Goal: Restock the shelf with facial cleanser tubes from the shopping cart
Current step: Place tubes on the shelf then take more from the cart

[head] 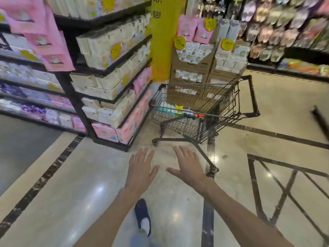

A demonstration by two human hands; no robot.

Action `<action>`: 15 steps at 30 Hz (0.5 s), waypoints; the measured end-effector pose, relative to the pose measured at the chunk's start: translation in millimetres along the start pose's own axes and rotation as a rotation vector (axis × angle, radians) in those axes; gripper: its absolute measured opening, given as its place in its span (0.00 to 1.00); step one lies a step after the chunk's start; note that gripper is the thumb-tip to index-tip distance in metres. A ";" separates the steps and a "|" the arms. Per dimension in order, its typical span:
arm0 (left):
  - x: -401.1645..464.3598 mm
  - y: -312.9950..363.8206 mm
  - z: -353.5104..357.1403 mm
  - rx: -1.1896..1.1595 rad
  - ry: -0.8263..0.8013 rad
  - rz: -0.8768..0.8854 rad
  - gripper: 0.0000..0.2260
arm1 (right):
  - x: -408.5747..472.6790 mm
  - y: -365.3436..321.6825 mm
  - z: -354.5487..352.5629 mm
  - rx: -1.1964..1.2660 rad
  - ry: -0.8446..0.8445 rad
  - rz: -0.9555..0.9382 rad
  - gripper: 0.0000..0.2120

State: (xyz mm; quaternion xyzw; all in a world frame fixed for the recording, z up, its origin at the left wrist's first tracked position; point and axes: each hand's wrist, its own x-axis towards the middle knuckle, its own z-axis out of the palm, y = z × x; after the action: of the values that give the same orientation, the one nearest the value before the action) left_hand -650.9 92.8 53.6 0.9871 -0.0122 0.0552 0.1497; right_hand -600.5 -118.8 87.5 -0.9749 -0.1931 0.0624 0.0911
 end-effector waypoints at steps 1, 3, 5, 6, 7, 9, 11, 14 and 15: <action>22.0 -1.0 4.4 -0.002 -0.002 0.019 0.26 | 16.3 7.5 -1.1 -0.009 0.012 0.019 0.43; 66.6 -6.6 13.2 -0.004 -0.022 0.054 0.26 | 50.6 20.0 -5.1 -0.026 0.016 0.059 0.43; 112.4 -15.9 19.6 -0.008 -0.057 0.095 0.26 | 85.1 29.1 -11.3 -0.023 0.005 0.102 0.44; 135.4 -21.3 22.2 -0.007 -0.078 0.108 0.27 | 102.2 32.7 -14.8 -0.018 0.005 0.121 0.44; 158.4 -26.6 24.1 -0.008 -0.097 0.118 0.28 | 119.5 35.8 -18.0 -0.012 0.007 0.139 0.44; 201.8 -35.4 26.2 -0.028 -0.117 0.139 0.28 | 152.7 41.8 -23.5 -0.004 0.013 0.177 0.44; 239.3 -41.9 26.0 -0.057 -0.134 0.149 0.28 | 182.9 47.7 -27.7 0.001 0.020 0.213 0.43; 287.6 -49.8 25.7 -0.094 -0.161 0.163 0.32 | 223.9 57.5 -32.4 0.017 0.010 0.248 0.42; 303.6 -52.5 26.6 -0.103 -0.161 0.171 0.32 | 237.6 61.1 -33.0 0.025 0.010 0.257 0.42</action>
State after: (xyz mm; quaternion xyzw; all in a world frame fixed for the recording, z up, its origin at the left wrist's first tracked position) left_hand -344.3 132.8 47.1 0.9747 -0.1111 -0.0123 0.1934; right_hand -355.0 -87.2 86.8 -0.9907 -0.0654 0.0710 0.0955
